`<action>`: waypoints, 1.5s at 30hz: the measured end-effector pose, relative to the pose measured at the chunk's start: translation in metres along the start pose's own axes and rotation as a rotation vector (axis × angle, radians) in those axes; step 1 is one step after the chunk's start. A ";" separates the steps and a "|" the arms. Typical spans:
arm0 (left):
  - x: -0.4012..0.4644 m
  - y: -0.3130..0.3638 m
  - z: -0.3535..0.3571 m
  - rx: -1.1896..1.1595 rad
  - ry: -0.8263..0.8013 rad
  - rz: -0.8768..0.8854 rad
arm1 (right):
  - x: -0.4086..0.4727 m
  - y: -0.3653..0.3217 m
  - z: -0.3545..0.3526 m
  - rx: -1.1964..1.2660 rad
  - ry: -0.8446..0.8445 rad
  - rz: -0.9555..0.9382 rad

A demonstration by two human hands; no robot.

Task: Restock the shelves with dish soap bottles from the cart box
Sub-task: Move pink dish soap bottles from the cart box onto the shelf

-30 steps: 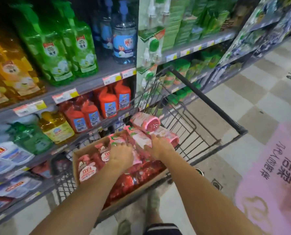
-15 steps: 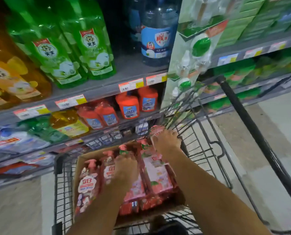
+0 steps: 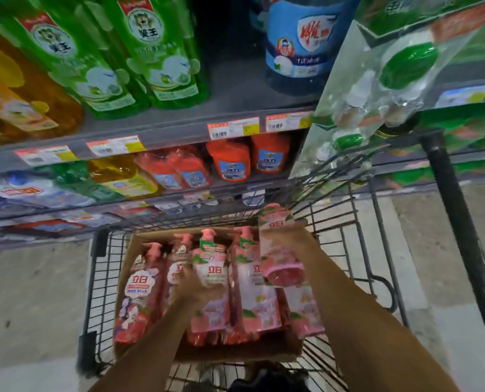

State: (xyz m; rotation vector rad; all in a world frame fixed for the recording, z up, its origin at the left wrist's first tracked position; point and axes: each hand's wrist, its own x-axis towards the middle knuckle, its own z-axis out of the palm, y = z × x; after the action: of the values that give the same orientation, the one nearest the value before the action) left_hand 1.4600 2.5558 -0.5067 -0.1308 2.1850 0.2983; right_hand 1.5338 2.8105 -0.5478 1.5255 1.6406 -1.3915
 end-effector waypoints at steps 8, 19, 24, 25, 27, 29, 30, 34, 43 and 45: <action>-0.010 0.010 0.005 0.033 -0.001 -0.067 | -0.115 0.023 0.020 0.000 0.238 -0.200; -0.003 -0.007 -0.009 -0.043 -0.156 0.019 | -0.101 0.063 0.030 0.118 -0.025 -0.280; -0.009 -0.043 -0.027 -0.264 -0.115 0.129 | -0.130 0.057 0.037 0.156 -0.066 -0.342; -0.010 -0.053 -0.028 -0.311 -0.090 0.162 | -0.137 0.057 0.041 0.170 -0.065 -0.347; -0.027 -0.069 -0.038 -0.389 -0.055 0.210 | -0.153 0.057 0.053 0.219 -0.051 -0.378; -0.051 -0.082 -0.050 -0.524 -0.042 0.245 | -0.171 0.055 0.069 0.239 -0.028 -0.411; -0.063 -0.090 -0.058 -0.588 -0.030 0.263 | -0.181 0.054 0.077 0.260 -0.028 -0.422; -0.097 -0.129 -0.086 -0.829 0.040 0.376 | -0.218 0.036 0.118 0.320 -0.086 -0.463; -0.144 -0.279 -0.178 -1.093 0.219 0.512 | -0.335 -0.026 0.249 0.327 -0.155 -0.666; -0.158 -0.316 -0.202 -1.115 0.284 0.542 | -0.364 -0.038 0.281 0.303 -0.149 -0.739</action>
State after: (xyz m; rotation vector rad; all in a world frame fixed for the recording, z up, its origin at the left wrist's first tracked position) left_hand 1.4589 2.1957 -0.3167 -0.1941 2.0298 1.8698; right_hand 1.5122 2.4115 -0.3170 0.9308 2.0689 -2.1534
